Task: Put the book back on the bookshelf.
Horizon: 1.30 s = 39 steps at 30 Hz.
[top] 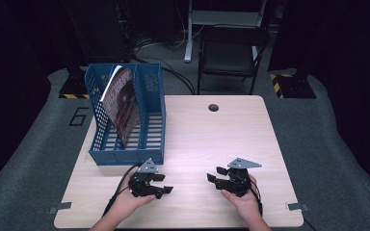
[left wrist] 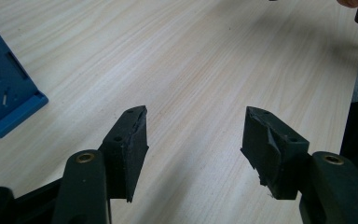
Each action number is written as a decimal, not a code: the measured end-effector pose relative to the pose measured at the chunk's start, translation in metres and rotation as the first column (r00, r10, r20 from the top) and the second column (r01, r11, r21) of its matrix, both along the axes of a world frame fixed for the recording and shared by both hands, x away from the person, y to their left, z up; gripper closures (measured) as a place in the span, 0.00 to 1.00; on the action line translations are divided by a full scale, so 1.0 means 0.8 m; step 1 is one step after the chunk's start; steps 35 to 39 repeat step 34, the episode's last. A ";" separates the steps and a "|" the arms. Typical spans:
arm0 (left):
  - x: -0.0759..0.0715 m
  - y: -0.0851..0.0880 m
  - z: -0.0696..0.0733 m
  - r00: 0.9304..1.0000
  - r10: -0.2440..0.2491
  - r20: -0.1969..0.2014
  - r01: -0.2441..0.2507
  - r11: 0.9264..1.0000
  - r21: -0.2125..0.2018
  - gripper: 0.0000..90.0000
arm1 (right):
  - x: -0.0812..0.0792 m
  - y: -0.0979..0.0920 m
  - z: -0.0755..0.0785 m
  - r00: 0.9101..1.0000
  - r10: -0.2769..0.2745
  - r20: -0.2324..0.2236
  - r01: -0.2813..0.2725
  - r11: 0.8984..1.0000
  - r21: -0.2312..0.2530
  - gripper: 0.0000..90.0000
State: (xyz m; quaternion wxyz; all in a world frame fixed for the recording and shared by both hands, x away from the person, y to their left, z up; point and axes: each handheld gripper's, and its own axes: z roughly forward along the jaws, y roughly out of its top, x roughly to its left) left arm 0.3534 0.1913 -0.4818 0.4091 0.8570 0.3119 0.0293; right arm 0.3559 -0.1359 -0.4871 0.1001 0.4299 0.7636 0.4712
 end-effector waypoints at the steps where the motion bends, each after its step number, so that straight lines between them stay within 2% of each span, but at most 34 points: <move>1: 0.001 0.000 -0.003 1.000 0.000 0.002 0.000 1.000 -0.002 0.45 | 0.000 0.000 0.000 1.000 -0.001 -0.003 0.001 1.000 -0.001 0.51; 5: 0.002 -0.003 -0.012 1.000 -0.009 -0.008 0.009 1.000 -0.002 0.45 | 0.000 0.000 0.000 1.000 0.003 -0.001 -0.003 1.000 -0.001 0.51; 7: 0.003 -0.005 -0.016 1.000 -0.010 0.003 0.010 1.000 0.005 0.44 | 0.000 0.001 -0.001 1.000 0.007 -0.007 -0.007 1.000 0.000 0.50; 9: 0.002 -0.007 -0.021 1.000 -0.011 -0.009 0.011 1.000 0.000 0.44 | 0.002 0.001 -0.002 1.000 0.009 -0.004 -0.009 1.000 -0.006 0.50; 11: 0.003 -0.007 -0.025 1.000 -0.022 0.001 0.022 1.000 0.004 0.44 | 0.002 0.001 -0.002 1.000 0.011 -0.005 -0.012 1.000 -0.010 0.50; 12: 0.003 -0.007 -0.026 0.999 -0.032 -0.012 0.032 0.999 0.002 0.43 | 0.003 0.001 -0.002 1.000 0.014 -0.006 -0.014 1.000 -0.012 0.50; 16: 0.002 -0.008 -0.032 0.999 -0.032 -0.014 0.032 0.999 0.006 0.42 | 0.004 0.002 -0.004 1.000 0.020 -0.015 -0.020 1.000 -0.014 0.50; 18: 0.002 -0.009 -0.034 0.999 -0.039 -0.002 0.039 0.999 0.022 0.42 | 0.004 0.003 -0.005 0.999 0.022 -0.029 -0.023 1.000 -0.019 0.50; 19: 0.001 -0.010 -0.035 0.999 -0.046 0.011 0.045 0.998 0.042 0.41 | 0.005 0.003 -0.006 0.999 0.028 -0.031 -0.028 0.999 -0.022 0.50; 24: -0.002 -0.014 -0.037 0.997 -0.068 0.026 0.065 0.993 0.096 0.41 | 0.005 0.003 -0.006 0.999 0.026 -0.021 -0.027 0.999 -0.026 0.50; 26: -0.002 -0.015 -0.037 0.997 -0.076 0.019 0.074 0.993 0.095 0.41 | 0.005 0.003 -0.005 0.999 0.025 -0.029 -0.025 0.999 -0.022 0.50; 27: -0.002 -0.016 -0.038 0.997 -0.069 0.033 0.066 0.993 0.095 0.41 | 0.005 0.003 -0.005 0.999 0.026 -0.029 -0.026 0.999 -0.023 0.50; 33: -0.004 -0.018 -0.038 0.997 -0.070 0.019 0.068 0.994 0.084 0.41 | 0.005 0.001 -0.004 1.000 0.019 -0.022 -0.020 0.999 -0.027 0.50; 34: -0.003 -0.017 -0.037 0.997 -0.082 0.012 0.081 0.993 0.086 0.41 | 0.005 0.001 -0.004 1.000 0.019 -0.022 -0.019 0.999 -0.027 0.50; 39: -0.003 -0.017 -0.037 0.997 -0.082 0.012 0.081 0.993 0.086 0.41 | 0.005 0.001 -0.004 1.000 0.019 -0.022 -0.019 0.999 -0.027 0.50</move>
